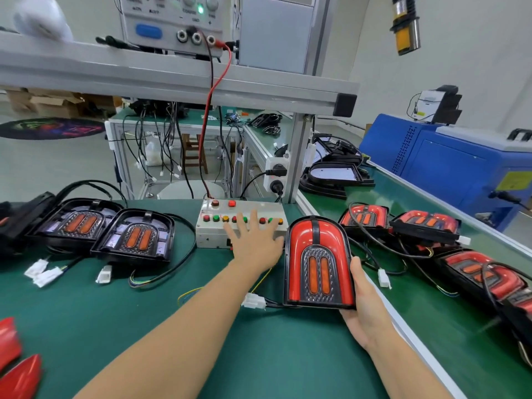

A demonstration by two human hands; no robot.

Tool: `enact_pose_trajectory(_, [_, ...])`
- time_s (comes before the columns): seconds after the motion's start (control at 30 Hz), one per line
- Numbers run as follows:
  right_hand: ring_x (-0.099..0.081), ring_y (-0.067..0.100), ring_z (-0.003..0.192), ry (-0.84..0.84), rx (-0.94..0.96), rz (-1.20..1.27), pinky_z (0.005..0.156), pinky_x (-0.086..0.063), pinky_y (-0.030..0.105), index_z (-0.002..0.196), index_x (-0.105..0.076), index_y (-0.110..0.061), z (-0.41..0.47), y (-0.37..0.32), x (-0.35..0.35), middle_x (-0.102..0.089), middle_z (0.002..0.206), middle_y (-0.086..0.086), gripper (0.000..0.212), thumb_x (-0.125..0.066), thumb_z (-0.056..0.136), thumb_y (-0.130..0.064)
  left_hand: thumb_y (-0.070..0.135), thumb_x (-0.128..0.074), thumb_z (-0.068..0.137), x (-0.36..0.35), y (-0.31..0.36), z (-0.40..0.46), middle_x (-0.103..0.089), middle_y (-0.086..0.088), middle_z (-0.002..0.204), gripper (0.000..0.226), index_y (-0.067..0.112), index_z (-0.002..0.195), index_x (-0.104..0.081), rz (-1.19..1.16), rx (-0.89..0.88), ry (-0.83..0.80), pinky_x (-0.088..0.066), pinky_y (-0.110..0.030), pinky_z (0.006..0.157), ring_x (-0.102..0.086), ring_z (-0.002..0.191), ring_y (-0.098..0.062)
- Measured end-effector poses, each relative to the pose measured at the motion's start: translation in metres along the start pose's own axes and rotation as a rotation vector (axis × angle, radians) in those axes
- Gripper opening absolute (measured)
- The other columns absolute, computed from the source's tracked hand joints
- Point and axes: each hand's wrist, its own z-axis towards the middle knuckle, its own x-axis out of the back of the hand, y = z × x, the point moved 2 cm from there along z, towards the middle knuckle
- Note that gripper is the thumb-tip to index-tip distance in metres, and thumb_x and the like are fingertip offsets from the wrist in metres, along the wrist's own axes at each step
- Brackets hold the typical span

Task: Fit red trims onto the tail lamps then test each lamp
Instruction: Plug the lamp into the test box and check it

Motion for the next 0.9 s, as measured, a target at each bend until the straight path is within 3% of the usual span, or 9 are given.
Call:
enact_pose_trajectory(0.27, [-0.071, 0.02, 0.099, -0.009, 0.008, 0.04, 0.063, -0.058, 0.024, 0.121, -0.066, -0.023, 0.0004, -0.0017, -0.0026, -0.072, 0.113, 0.007, 0.052, -0.044, 0.088, -0.057, 0.08, -0.029, 0.08, -0.0088, -0.0055, 0.003, 0.012, -0.009, 0.159, 0.078, 0.047, 0.147, -0.006, 0.068, 0.051, 0.033, 0.016, -0.068, 0.103, 0.016, 0.142, -0.044])
enact_pose_trajectory(0.67, [-0.071, 0.018, 0.097, 0.005, -0.015, 0.051, 0.063, -0.057, 0.023, 0.118, -0.068, -0.023, 0.0015, -0.0026, -0.002, -0.073, 0.111, 0.006, 0.052, -0.047, 0.085, -0.057, 0.078, -0.038, 0.079, -0.004, -0.0003, 0.0073, 0.01, -0.006, 0.16, 0.076, 0.05, 0.145, -0.013, 0.06, 0.029, -0.011, 0.01, -0.074, 0.101, 0.013, 0.141, -0.047])
enact_pose_trajectory(0.9, [-0.071, 0.019, 0.098, 0.002, -0.019, 0.048, 0.063, -0.057, 0.024, 0.118, -0.068, -0.024, 0.0019, -0.0032, -0.0011, -0.073, 0.111, 0.006, 0.051, -0.047, 0.085, -0.057, 0.081, -0.039, 0.075, -0.004, -0.0025, 0.0035, 0.013, -0.007, 0.159, 0.085, 0.045, 0.147, -0.011, 0.029, 0.071, 0.05, 0.008, -0.074, 0.101, 0.016, 0.141, -0.045])
